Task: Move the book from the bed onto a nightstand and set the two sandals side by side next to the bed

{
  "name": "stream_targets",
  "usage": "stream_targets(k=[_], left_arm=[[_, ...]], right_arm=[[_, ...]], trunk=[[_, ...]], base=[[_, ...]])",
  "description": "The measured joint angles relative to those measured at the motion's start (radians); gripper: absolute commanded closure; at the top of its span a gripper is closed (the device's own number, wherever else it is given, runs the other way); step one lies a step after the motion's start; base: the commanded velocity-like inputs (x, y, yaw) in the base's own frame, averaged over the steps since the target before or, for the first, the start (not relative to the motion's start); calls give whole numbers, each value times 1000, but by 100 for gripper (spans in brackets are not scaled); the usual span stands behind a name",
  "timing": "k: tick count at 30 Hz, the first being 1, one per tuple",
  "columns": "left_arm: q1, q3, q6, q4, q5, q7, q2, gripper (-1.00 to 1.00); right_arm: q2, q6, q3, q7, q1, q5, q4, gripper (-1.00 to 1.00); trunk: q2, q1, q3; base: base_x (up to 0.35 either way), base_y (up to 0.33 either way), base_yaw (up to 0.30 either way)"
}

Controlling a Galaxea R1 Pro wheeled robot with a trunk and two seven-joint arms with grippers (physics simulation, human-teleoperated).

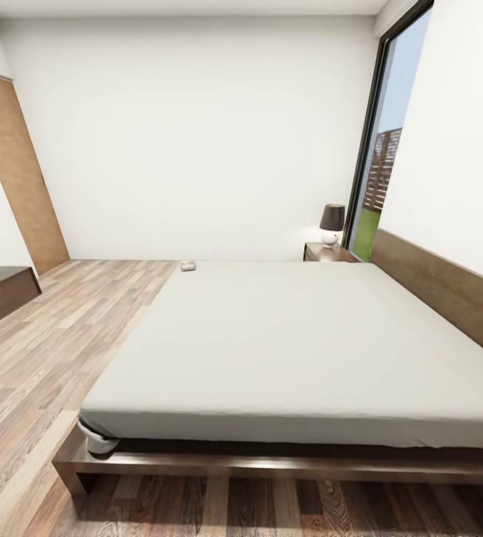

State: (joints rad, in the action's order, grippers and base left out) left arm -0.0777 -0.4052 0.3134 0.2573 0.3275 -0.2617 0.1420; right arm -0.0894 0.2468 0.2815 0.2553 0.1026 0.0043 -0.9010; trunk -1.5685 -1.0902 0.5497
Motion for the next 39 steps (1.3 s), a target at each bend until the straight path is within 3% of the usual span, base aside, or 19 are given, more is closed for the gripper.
stream_targets(k=[22,39], left_arm=[[0,0,1,1,3,0,-2,100],[0,1,3,2,4,23,-2,100]], right_arm=[[0,0,0,0,0,-1,0,100],[0,0,-1,0,0,0,0,100]], trunk=[[0,0,34],[0,0,37]], base=[[0,0,0],[0,0,0]])
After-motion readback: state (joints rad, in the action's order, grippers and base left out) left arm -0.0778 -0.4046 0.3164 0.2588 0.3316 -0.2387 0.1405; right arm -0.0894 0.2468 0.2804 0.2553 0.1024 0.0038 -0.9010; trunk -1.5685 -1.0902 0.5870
